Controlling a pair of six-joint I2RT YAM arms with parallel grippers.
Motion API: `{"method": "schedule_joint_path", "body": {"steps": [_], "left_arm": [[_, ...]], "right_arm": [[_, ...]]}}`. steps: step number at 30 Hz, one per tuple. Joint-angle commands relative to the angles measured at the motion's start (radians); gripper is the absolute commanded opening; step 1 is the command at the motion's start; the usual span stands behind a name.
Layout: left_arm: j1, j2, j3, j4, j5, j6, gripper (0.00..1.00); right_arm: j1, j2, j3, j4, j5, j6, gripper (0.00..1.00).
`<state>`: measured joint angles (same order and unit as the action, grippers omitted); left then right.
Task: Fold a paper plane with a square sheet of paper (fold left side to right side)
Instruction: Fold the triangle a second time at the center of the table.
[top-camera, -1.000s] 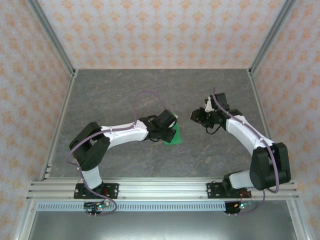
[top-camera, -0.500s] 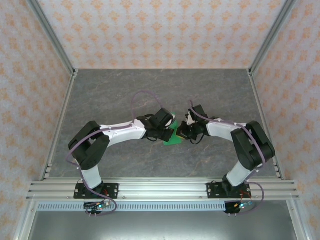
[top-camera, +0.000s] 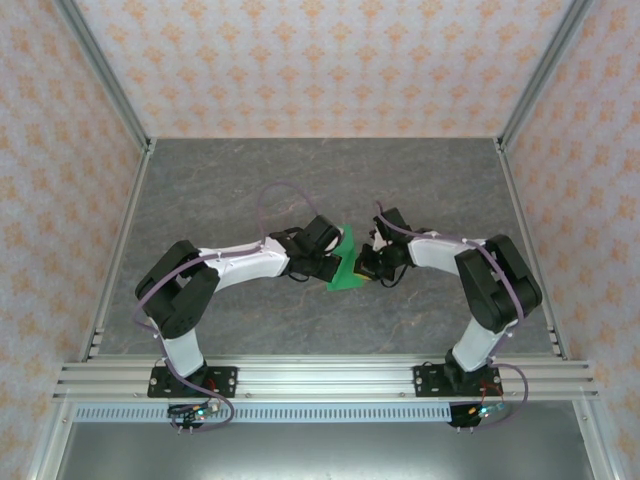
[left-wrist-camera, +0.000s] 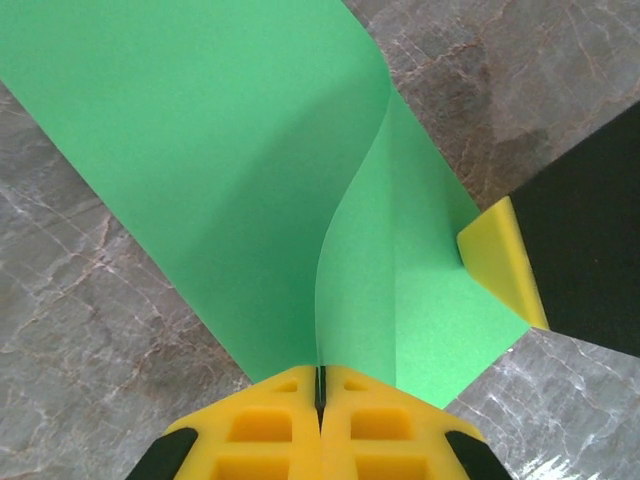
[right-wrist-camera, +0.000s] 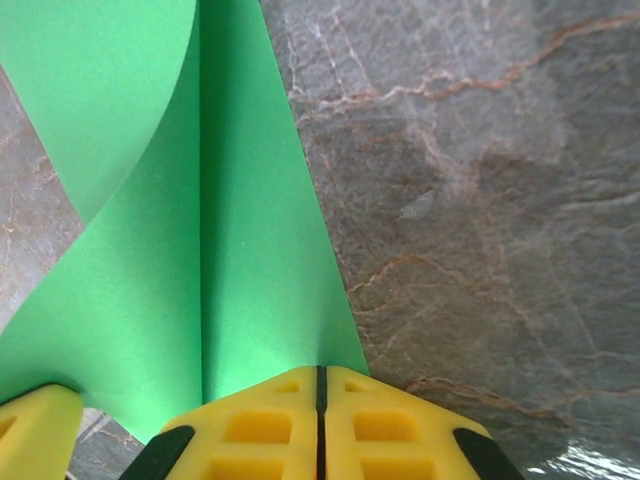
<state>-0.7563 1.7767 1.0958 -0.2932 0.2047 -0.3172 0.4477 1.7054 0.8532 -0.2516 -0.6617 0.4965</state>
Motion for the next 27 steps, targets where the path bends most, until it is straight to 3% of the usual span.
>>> {"method": "schedule_joint_path", "body": {"steps": [1,27], "left_arm": [[0.006,0.004,0.0,0.018,-0.056,-0.017,0.02],[0.006,0.048,0.006,0.036,-0.099,-0.023,0.02]], "right_arm": [[0.003,0.024,0.016,-0.076,0.044,-0.028,0.1],[0.005,0.035,0.032,-0.102,0.04,-0.05,0.1]]}}
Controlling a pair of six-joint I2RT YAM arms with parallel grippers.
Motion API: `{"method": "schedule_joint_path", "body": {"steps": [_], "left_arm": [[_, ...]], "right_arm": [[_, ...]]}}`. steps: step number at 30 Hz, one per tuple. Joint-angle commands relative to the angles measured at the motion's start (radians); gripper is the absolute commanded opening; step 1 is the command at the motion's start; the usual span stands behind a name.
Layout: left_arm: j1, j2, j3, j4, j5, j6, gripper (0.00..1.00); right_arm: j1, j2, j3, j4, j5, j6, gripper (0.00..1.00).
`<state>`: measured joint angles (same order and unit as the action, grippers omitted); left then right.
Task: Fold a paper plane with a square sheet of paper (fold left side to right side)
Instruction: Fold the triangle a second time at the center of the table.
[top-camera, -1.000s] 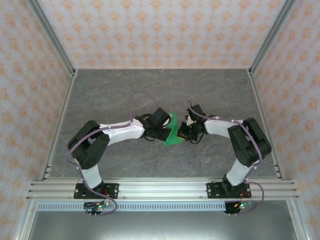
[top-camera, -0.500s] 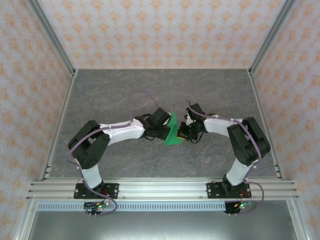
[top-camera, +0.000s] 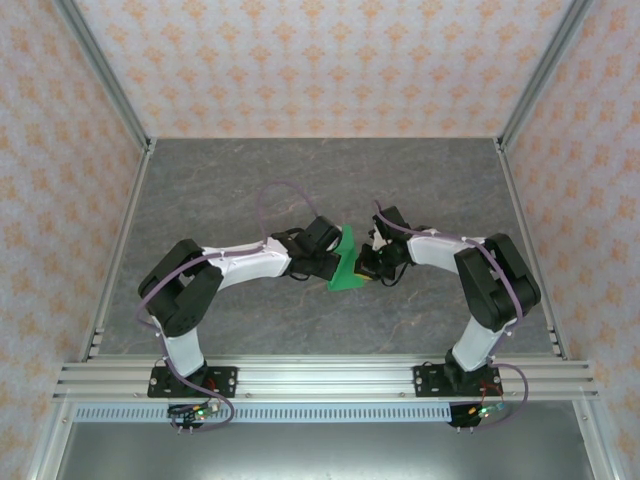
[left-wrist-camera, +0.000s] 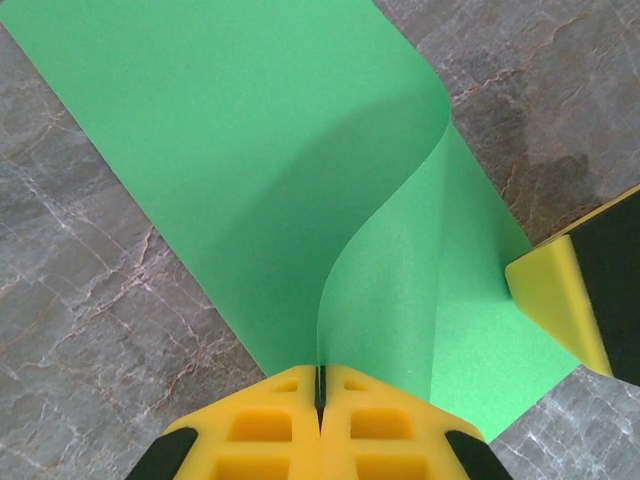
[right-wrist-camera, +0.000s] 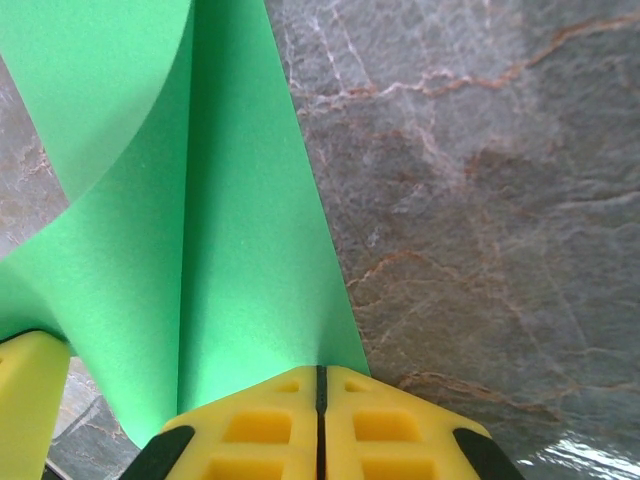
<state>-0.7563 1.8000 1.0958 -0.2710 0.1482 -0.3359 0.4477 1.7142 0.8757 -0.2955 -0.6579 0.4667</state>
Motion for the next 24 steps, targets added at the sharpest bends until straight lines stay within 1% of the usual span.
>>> {"method": "schedule_joint_path", "body": {"steps": [1,24], "left_arm": [[0.006,0.025,0.006,0.013,-0.044,-0.005,0.02],[0.006,0.049,0.012,0.011,-0.064,-0.002,0.02]], "right_arm": [[0.006,0.027,0.009,-0.057,0.036,-0.019,0.1],[0.017,0.044,0.019,-0.061,0.038,-0.023,0.1]]}}
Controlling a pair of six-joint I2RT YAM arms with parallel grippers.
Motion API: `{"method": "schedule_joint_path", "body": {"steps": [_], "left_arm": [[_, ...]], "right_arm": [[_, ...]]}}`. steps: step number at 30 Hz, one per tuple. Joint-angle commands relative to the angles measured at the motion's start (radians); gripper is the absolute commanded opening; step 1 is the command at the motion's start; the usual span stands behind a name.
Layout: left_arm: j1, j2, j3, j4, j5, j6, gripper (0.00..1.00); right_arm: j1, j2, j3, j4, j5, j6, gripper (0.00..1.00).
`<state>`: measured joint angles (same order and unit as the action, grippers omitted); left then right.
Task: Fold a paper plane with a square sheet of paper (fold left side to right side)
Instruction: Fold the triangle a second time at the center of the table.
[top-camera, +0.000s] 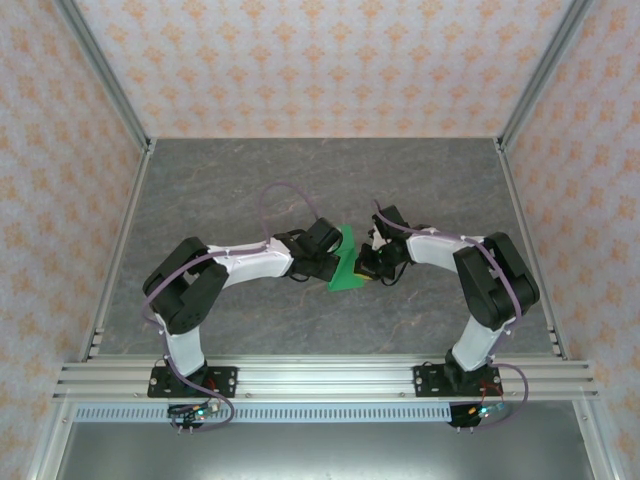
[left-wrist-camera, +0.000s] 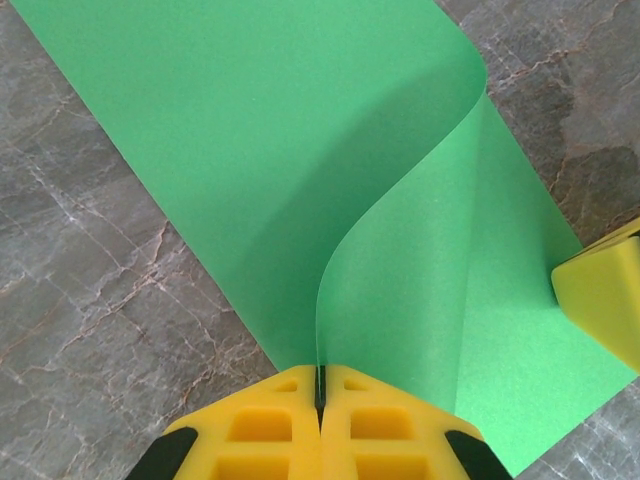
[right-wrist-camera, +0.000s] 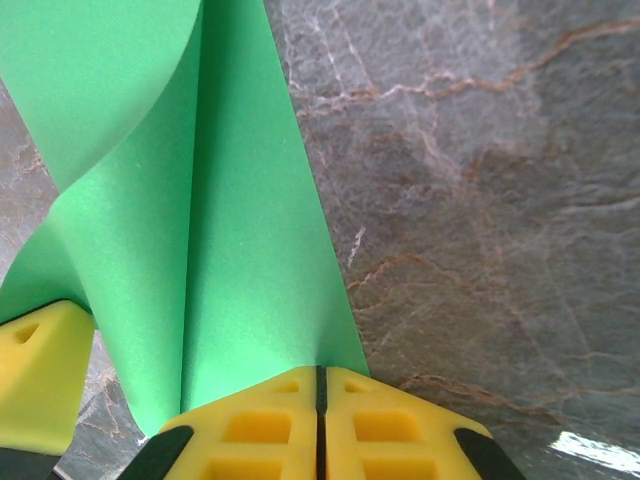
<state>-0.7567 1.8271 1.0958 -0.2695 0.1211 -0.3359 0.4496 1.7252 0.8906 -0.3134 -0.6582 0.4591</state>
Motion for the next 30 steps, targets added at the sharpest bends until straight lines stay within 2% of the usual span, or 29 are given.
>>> {"method": "schedule_joint_path", "body": {"steps": [1,30], "left_arm": [[0.008,0.024,0.013,0.009,-0.037,-0.002,0.01],[0.006,0.029,0.027,0.004,-0.055,0.005,0.02]], "right_arm": [[0.015,0.033,0.004,-0.045,0.038,-0.016,0.1],[0.016,0.04,0.01,-0.053,0.037,-0.023,0.11]]}}
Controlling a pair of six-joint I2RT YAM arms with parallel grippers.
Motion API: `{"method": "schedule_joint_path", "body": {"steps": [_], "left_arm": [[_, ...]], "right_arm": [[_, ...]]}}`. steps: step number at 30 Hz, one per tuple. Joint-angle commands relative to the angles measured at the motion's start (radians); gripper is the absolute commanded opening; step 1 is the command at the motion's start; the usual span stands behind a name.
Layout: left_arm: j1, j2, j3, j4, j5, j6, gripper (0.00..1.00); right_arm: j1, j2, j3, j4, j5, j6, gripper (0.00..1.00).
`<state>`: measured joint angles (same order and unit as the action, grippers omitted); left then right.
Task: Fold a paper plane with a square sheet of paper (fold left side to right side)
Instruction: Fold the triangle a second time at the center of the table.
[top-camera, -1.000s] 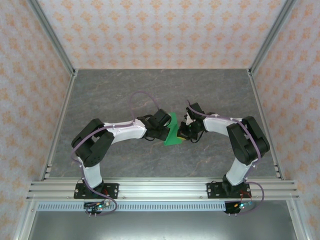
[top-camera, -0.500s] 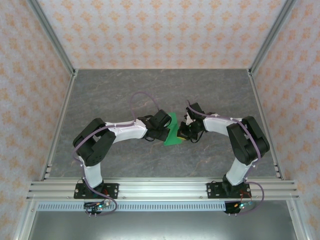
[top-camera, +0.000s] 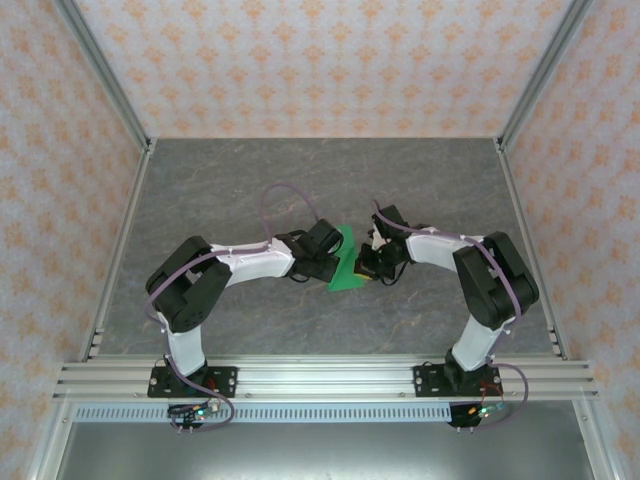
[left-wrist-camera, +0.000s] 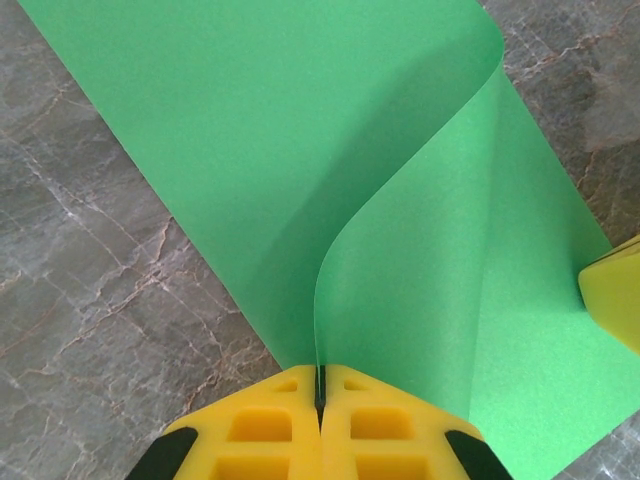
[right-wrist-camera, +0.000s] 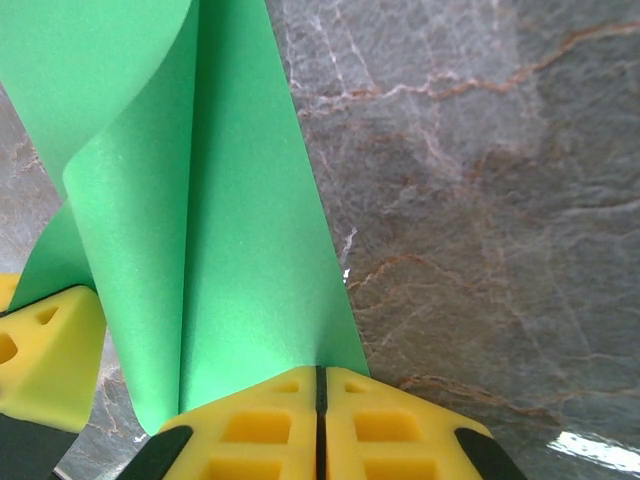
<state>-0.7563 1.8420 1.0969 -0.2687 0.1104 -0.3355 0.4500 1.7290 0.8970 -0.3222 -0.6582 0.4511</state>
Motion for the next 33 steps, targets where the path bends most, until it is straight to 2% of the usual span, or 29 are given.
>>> {"method": "schedule_joint_path", "body": {"steps": [1,33], "left_arm": [[0.006,0.014,0.026,0.005,-0.044,0.004,0.01],[0.006,0.025,0.028,0.017,-0.035,0.004,0.02]], "right_arm": [[0.015,0.036,0.003,-0.045,0.037,-0.014,0.11],[0.015,0.043,0.002,-0.048,0.034,-0.017,0.11]]}}
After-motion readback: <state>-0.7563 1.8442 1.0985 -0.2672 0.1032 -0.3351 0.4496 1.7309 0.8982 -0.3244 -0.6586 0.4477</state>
